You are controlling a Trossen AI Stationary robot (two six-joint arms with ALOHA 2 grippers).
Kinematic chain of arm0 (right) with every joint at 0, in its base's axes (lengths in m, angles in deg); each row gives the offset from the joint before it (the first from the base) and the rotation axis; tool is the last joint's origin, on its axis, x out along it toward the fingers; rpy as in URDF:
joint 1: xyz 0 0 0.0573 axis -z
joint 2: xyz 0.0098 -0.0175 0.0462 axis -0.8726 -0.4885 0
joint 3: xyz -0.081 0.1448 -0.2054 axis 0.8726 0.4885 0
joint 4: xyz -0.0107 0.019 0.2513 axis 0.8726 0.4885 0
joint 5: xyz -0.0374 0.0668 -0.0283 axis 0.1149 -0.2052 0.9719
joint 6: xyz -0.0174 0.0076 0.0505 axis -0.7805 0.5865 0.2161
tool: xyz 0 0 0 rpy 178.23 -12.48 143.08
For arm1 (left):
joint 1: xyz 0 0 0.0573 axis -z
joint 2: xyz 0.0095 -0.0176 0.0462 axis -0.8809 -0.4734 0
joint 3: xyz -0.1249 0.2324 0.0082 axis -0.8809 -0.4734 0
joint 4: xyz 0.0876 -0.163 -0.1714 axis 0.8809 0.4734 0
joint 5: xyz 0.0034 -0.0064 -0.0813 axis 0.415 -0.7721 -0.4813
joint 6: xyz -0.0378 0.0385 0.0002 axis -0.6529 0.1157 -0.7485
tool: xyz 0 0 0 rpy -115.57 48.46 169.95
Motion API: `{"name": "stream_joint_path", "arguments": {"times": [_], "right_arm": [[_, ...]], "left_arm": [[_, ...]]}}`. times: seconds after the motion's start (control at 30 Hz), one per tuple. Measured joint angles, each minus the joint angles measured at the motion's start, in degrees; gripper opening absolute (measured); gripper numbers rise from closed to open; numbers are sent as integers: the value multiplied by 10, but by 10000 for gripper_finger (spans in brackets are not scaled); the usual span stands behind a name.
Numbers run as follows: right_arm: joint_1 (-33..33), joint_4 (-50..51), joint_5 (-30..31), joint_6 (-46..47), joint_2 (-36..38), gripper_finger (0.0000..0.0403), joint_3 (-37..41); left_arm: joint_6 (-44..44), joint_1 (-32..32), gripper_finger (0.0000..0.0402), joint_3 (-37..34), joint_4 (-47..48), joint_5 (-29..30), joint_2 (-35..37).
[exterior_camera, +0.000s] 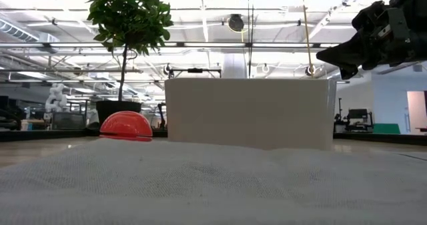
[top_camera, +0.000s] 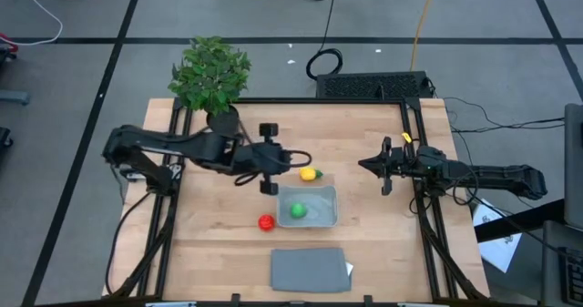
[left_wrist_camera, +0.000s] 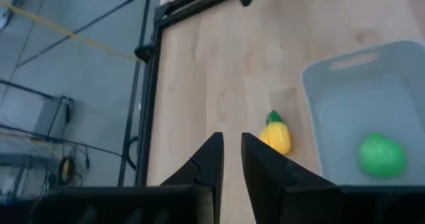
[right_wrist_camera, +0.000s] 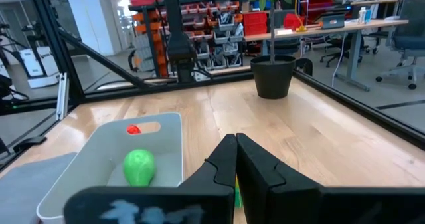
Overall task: Pick and placing Produce into tupperware
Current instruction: Put the yellow pineapple into the gray bin
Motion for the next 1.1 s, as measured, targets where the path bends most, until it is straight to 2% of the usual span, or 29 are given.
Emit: {"name": "stream_joint_path", "arguments": {"times": [0.2, 0.4, 0.6, 0.83, 0.93, 1.1], "right_arm": [[0, -1, 0, 0, 0, 0, 0], [0, -1, 0, 0, 0, 0, 0], [0, 0, 0, 0, 0, 0, 0], [0, 0, 0, 0, 0, 0, 0], [0, 0, 0, 0, 0, 0, 0], [0, 0, 0, 0, 0, 0, 0]], "left_arm": [[26, 14, 58, 0, 18, -4, 48], [34, -11, 58, 0, 28, -17, 106], [83, -61, 55, 0, 39, -139, 160], [74, -126, 5, 0, 34, -285, 203], [73, -139, 9, 0, 18, -306, 204], [61, -164, 4, -1, 30, -295, 211]]}}
